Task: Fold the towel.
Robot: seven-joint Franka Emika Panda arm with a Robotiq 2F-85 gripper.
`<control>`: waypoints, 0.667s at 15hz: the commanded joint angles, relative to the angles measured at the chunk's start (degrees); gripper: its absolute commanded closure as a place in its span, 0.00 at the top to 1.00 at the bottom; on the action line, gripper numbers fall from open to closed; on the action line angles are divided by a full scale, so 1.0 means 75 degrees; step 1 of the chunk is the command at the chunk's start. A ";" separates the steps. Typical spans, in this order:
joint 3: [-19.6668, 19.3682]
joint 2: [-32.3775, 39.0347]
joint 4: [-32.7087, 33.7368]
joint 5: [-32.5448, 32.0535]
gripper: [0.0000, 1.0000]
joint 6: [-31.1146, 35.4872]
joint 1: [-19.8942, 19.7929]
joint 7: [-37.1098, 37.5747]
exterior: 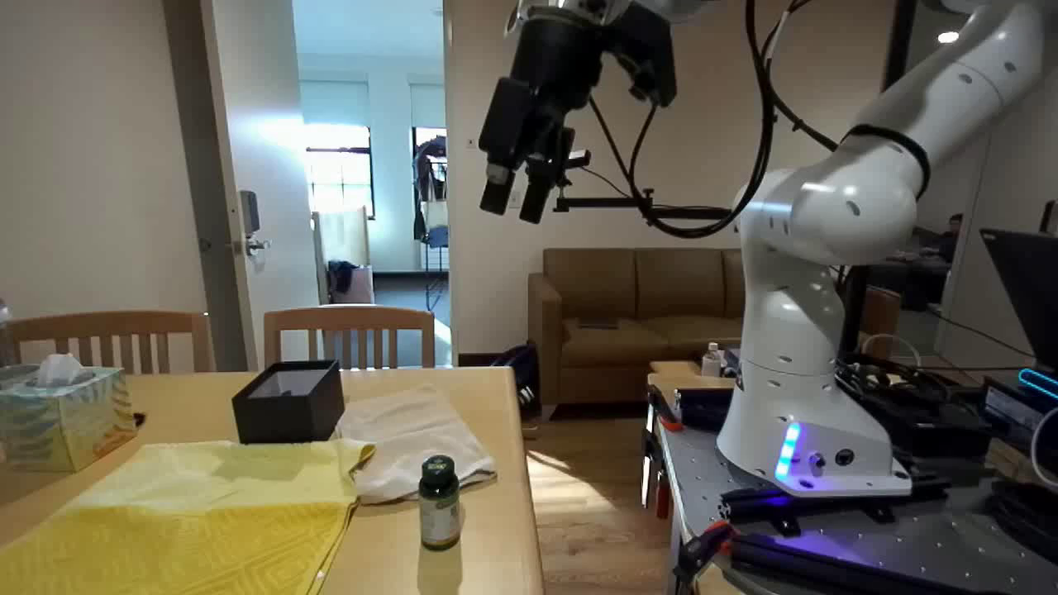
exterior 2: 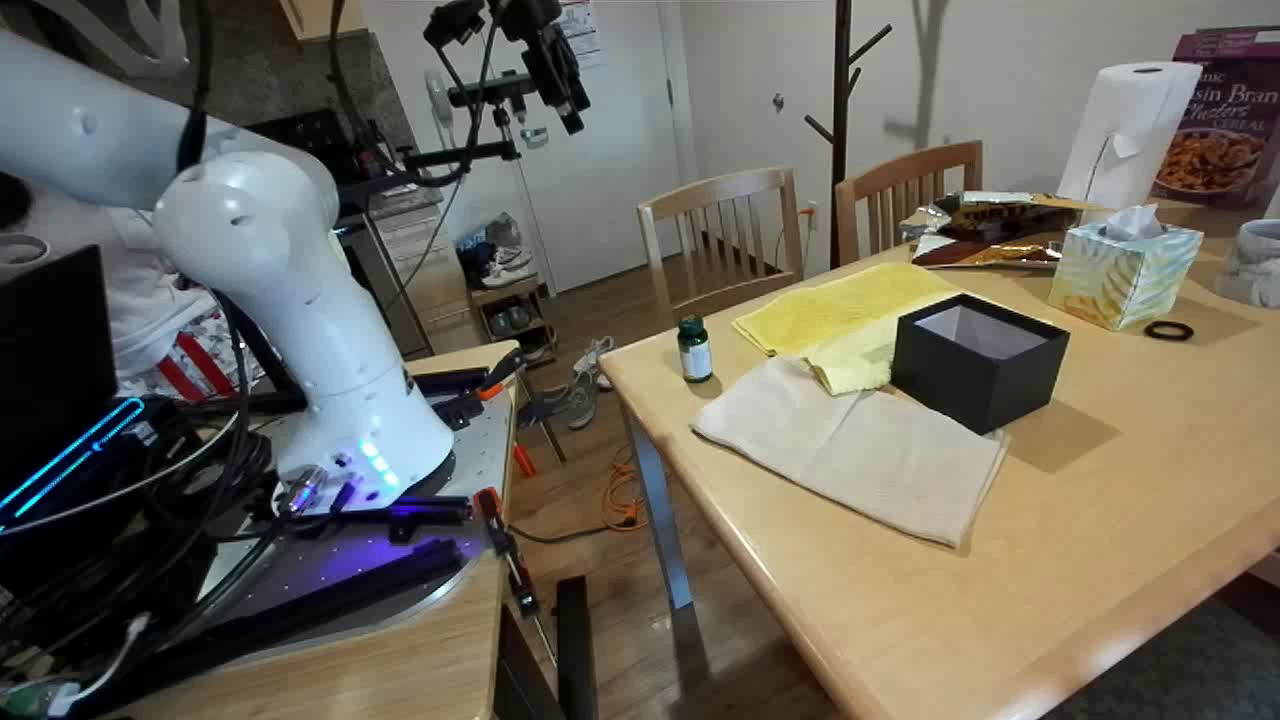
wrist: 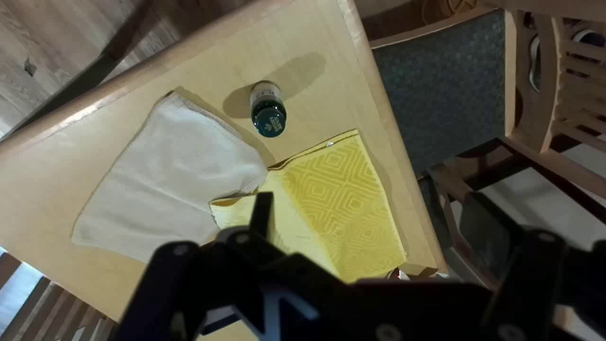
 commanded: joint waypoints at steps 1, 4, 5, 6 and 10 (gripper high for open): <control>-0.0019 0.0005 0.0017 -0.0022 1.00 -0.0023 0.0012 0.0011; -0.0019 0.0005 0.0017 -0.0022 1.00 -0.0023 0.0012 0.0011; -0.0019 0.0005 0.0017 -0.0022 1.00 -0.0023 0.0012 0.0011; -0.0019 0.0005 0.0017 -0.0022 1.00 -0.0023 0.0012 0.0011; 0.0237 -0.0149 -0.0055 -0.0620 1.00 0.0170 -0.0150 -0.0167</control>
